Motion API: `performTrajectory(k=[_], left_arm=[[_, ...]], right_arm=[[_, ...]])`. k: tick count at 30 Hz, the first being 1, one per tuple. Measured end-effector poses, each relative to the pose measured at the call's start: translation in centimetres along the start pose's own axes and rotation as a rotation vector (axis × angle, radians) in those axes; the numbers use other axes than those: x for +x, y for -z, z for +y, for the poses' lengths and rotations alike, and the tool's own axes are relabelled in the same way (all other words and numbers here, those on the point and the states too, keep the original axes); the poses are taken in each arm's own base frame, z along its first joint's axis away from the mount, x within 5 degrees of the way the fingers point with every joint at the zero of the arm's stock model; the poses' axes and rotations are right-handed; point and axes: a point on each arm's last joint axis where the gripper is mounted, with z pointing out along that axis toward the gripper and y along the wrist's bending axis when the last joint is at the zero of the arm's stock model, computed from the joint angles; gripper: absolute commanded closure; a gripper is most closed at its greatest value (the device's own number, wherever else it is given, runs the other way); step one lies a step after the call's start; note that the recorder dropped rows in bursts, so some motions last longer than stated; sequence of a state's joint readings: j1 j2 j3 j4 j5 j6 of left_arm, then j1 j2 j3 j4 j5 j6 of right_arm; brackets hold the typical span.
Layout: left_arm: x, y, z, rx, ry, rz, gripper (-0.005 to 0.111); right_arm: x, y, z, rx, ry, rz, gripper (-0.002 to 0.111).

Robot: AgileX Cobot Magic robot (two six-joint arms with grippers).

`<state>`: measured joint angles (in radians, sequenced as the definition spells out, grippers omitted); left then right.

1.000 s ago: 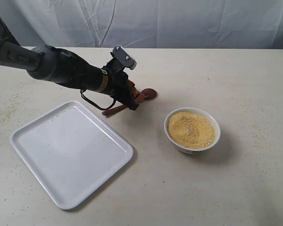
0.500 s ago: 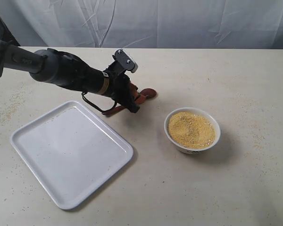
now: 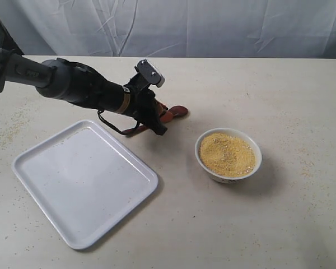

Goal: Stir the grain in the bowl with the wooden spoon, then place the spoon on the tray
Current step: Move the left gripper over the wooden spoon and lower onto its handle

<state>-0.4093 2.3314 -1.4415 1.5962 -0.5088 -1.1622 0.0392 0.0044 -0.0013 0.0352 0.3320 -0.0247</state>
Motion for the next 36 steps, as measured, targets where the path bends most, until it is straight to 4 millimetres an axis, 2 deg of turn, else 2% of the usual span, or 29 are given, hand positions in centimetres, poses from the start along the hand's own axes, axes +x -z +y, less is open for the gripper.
performTrajectory(k=[3, 8, 11, 19, 27, 31, 36], left_arm=[[-0.6, 0.7, -0.1, 0.007, -0.004, 0.016, 0.107], [-4.5, 3.9, -1.2, 0.077, -0.010, -0.065, 0.107], [-5.2, 4.4, -1.5, 0.102, -0.011, -0.086, 0.107], [-2.9, 4.1, 0.0, -0.121, 0.048, 0.020, 0.104], [-1.5, 3.0, 0.0, -0.097, 0.063, 0.051, 0.072], [-0.4, 2.2, -0.4, -0.050, 0.042, 0.072, 0.067], [-0.3, 2.1, -0.6, -0.030, 0.022, 0.071, 0.066]], right_arm=[[0.0, 0.0, 0.0, 0.000, 0.000, 0.000, 0.109], [0.0, 0.0, 0.0, 0.000, 0.002, 0.000, 0.109], [0.0, 0.0, 0.0, 0.000, 0.002, 0.000, 0.109], [0.0, 0.0, 0.0, 0.000, 0.002, 0.000, 0.109], [0.0, 0.0, 0.0, 0.000, 0.002, 0.000, 0.109], [0.0, 0.0, 0.0, 0.000, 0.002, 0.000, 0.109], [0.0, 0.0, 0.0, 0.000, 0.002, 0.000, 0.109]])
